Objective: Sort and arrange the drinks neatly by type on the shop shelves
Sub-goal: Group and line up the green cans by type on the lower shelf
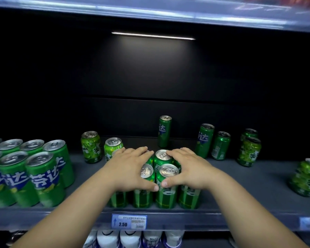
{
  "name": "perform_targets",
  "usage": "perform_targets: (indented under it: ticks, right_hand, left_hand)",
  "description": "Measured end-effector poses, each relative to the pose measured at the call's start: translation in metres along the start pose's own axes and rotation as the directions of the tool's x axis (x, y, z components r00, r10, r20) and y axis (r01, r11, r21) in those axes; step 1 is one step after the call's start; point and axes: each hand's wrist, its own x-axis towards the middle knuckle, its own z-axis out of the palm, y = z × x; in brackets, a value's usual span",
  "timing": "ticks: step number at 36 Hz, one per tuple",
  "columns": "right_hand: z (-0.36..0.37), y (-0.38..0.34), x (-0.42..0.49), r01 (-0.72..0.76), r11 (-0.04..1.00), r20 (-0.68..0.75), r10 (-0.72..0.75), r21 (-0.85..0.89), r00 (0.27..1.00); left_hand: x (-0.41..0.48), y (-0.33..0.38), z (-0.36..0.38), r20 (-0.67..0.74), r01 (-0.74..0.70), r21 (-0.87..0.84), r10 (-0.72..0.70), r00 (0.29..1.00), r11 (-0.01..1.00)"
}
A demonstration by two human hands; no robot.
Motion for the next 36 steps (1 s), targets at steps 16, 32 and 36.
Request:
perform_targets:
  ticks: [16,32,36]
  right_hand:
    - [-0.022,0.028,0.009,0.014,0.81,0.039,-0.045,0.587,0.998]
    - [-0.086,0.151,0.044,-0.139,0.98,-0.288,0.176,0.145,0.941]
    - [-0.097,0.167,0.061,-0.175,0.982,-0.221,0.187,0.076,0.957]
  left_hand:
    - [0.028,-0.001,-0.047,0.095,-0.034,-0.134,0.047,0.994,0.99]
    - [0.173,0.013,-0.059,-0.105,-0.003,-0.217,-0.02,0.994,0.976]
    - [0.209,0.019,-0.054,-0.153,-0.028,-0.148,0.005,0.988,0.989]
